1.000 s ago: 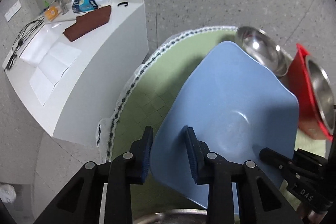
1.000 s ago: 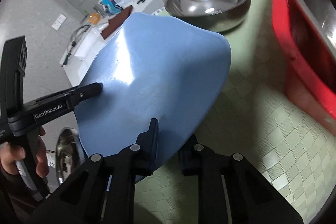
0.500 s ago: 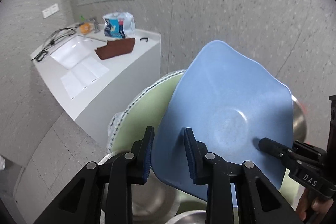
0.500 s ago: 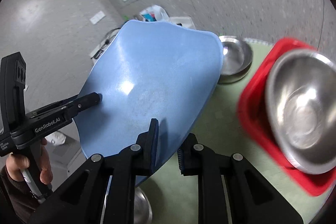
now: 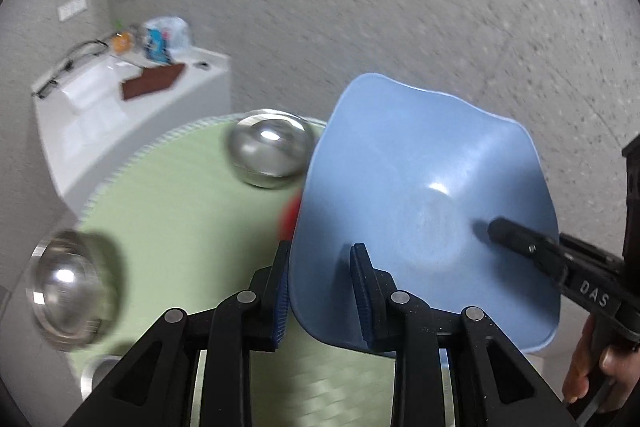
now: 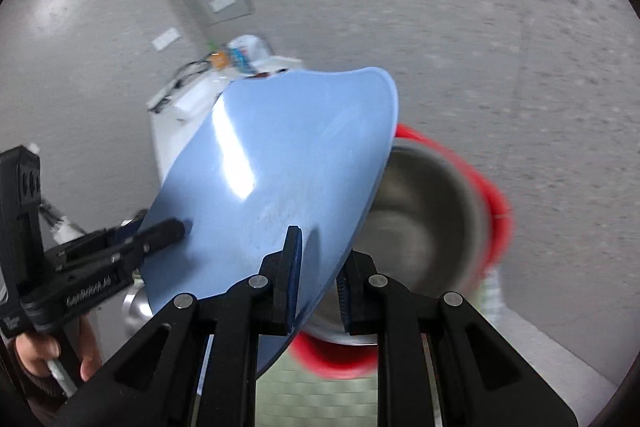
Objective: Organize plates and bowls
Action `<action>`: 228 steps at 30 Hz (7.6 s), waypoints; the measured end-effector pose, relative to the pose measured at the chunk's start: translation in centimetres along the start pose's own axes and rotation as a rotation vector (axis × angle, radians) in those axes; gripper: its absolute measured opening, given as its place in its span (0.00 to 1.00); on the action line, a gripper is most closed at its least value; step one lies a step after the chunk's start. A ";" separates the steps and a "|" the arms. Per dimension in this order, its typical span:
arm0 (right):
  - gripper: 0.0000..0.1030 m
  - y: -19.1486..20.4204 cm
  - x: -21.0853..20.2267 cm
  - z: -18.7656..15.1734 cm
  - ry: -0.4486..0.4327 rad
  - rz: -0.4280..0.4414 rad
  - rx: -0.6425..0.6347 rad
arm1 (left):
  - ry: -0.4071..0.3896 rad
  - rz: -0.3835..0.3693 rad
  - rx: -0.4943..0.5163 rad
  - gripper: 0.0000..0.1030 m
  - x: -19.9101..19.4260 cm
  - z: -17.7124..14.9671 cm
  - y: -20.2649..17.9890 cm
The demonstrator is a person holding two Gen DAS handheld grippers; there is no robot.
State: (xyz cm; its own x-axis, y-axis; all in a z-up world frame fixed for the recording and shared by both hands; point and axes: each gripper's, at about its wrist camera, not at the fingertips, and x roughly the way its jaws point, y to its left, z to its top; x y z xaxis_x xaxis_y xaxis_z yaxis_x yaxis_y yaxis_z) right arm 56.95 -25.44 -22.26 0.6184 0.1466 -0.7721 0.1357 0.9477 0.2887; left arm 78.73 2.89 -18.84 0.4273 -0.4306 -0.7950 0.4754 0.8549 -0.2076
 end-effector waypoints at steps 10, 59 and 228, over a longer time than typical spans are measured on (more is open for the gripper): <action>0.16 -7.0 4.1 -0.3 0.093 -0.110 0.014 | 0.115 0.025 0.015 0.25 10.4 2.1 -3.9; 0.67 5.2 23.6 13.3 0.324 -0.191 -0.134 | 0.139 0.126 -0.292 0.72 17.8 10.0 14.0; 0.25 31.5 19.9 -5.8 0.197 0.025 -0.224 | 0.013 0.130 -0.148 0.37 -1.9 -7.3 30.2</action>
State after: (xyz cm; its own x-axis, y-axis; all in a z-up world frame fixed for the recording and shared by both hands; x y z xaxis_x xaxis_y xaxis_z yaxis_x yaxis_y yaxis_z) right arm 69.11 8.96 -31.83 0.4546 0.2020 -0.8675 -0.0651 0.9789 0.1938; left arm 86.69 31.60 -27.75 0.4669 -0.3109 -0.8278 0.2981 0.9367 -0.1836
